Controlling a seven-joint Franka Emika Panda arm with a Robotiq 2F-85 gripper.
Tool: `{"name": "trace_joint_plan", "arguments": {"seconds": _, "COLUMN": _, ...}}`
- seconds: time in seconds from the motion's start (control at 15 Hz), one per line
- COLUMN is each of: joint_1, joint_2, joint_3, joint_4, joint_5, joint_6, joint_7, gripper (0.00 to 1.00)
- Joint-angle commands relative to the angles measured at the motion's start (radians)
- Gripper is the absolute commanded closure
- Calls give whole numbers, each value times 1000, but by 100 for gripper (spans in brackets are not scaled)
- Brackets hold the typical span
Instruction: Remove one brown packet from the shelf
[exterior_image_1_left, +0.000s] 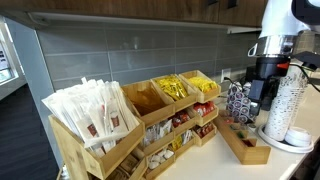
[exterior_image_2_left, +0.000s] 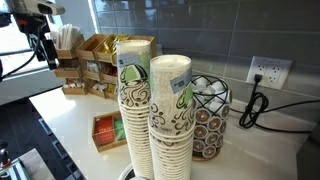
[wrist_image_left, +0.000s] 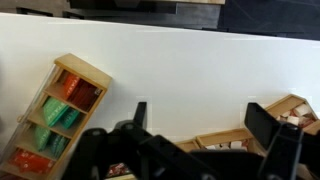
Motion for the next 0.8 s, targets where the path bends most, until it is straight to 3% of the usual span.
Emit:
{"name": "trace_joint_plan", "arguments": {"seconds": 0.0, "joint_1": 31, "joint_2": 31, "joint_3": 61, "joint_4": 0, "joint_5": 101, "joint_6": 69, "joint_7": 96, "gripper": 0}}
{"name": "trace_joint_plan", "arguments": {"seconds": 0.13, "joint_1": 45, "joint_2": 49, "joint_3": 106, "joint_4": 2, "joint_5": 129, "joint_6": 108, "joint_7": 130, "gripper": 0}}
{"name": "trace_joint_plan", "arguments": {"seconds": 0.2, "joint_1": 37, "joint_2": 26, "joint_3": 77, "joint_4": 3, "joint_5": 93, "joint_6": 74, "joint_7": 95, "gripper": 0}}
{"name": "trace_joint_plan", "arguments": {"seconds": 0.73, "joint_1": 40, "joint_2": 29, "joint_3": 78, "joint_4": 4, "joint_5": 94, "joint_6": 80, "joint_7": 102, "gripper": 0}}
